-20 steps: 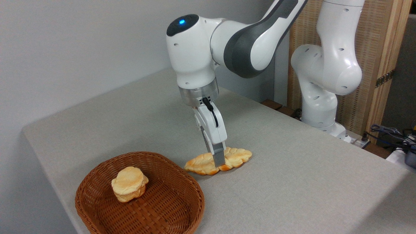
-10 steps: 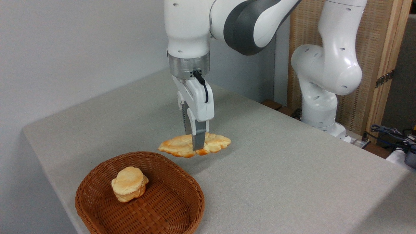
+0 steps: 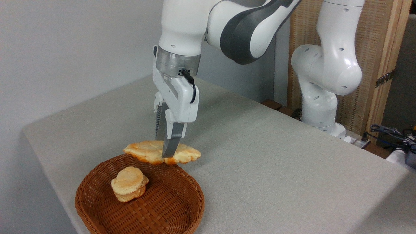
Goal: Put bread into the basket
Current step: 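Lift the bread and carry it over the wicker basket, then lower the bread into the basket beside the round bun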
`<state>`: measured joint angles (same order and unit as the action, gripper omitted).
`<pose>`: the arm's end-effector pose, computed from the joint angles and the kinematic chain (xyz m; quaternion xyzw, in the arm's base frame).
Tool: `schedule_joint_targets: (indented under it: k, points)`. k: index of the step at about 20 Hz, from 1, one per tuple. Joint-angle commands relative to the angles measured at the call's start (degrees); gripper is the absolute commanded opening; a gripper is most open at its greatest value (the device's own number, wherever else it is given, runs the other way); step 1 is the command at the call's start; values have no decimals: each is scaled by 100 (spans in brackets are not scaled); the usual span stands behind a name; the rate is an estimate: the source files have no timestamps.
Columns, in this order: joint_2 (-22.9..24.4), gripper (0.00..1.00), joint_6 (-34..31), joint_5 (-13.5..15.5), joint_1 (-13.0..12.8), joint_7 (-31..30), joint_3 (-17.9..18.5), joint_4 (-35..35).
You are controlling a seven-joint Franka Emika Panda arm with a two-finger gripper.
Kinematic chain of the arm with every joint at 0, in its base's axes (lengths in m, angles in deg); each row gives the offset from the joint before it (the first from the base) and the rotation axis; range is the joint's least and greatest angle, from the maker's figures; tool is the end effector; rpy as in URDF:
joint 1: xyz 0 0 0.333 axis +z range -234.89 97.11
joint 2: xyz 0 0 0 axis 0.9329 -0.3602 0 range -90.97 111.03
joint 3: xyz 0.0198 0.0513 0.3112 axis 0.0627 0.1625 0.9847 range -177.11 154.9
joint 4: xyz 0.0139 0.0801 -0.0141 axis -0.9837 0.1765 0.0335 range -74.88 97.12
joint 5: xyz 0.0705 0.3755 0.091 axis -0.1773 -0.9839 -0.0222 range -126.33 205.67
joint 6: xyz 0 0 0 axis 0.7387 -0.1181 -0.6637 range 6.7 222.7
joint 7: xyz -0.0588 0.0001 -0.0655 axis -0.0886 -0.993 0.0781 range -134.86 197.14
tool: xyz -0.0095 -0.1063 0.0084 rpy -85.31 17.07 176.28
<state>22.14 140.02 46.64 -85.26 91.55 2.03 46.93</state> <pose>0.5171 -0.0260 0.5045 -0.8544 0.4895 -0.1744 0.0099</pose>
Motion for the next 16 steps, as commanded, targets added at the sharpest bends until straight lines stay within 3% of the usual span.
schedule_joint_targets:
  k: [1,5,10,16]
  points:
    - [-173,56,389,357,-33,-82,57,-47]
    - [-358,68,698,490,-42,-171,57,-47]
    - [-420,99,760,498,-33,-188,57,-47]
    - [-464,100,795,490,-33,-206,57,-47]
